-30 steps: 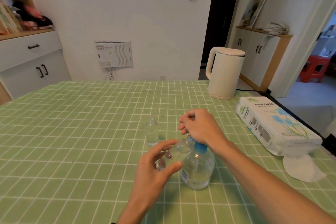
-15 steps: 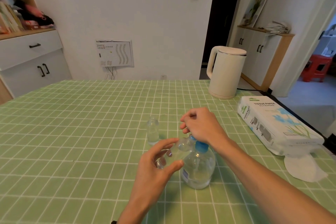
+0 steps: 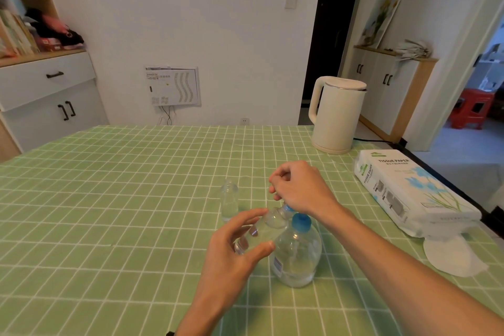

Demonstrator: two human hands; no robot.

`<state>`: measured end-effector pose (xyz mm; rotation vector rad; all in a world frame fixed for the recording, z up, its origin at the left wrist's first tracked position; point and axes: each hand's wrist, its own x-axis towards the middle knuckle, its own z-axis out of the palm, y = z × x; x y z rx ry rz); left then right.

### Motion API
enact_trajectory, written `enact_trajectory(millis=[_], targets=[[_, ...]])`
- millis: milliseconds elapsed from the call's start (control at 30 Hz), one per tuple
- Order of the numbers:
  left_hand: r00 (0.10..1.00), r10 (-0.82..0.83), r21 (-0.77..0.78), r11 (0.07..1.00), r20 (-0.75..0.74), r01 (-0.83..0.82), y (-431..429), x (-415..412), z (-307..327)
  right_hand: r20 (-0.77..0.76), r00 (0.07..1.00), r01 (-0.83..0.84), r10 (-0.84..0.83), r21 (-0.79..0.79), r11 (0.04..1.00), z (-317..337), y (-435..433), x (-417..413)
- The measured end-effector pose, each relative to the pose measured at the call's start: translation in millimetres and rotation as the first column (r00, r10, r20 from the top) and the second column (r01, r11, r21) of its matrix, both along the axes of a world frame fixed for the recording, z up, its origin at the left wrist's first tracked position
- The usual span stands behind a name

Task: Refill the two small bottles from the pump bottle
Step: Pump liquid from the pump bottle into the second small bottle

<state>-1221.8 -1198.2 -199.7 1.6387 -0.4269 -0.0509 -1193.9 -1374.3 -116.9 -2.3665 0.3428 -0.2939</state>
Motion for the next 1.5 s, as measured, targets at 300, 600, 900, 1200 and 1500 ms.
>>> enact_trajectory(millis=[300,600,900,1200,1500], targets=[[1.0,-0.002,0.005,1.0,0.003,0.002,1.8,-0.4,-6.4,-0.033,0.999,0.041,-0.037,0.123,0.992,-14.5,-1.1,-1.2],[1.0,-0.004,-0.005,1.0,0.01,0.004,0.9,0.2,-2.1,-0.049,0.999,-0.003,0.006,0.067,0.998,-4.2,0.8,-1.3],[1.0,-0.021,-0.012,1.0,0.008,0.021,1.5,3.0,-6.4,-0.021,1.0,0.009,-0.008,0.098,0.995,-5.3,-1.5,1.1],[1.0,-0.017,-0.001,1.0,-0.007,0.017,0.7,2.7,-13.0,-0.011,1.0,0.016,-0.015,0.178,0.984,-15.6,-1.7,0.8],[1.0,-0.011,-0.043,0.999,0.015,0.011,0.4,2.4,-2.4,0.045,0.996,0.032,-0.076,0.619,0.785,3.9,-9.4,-18.7]])
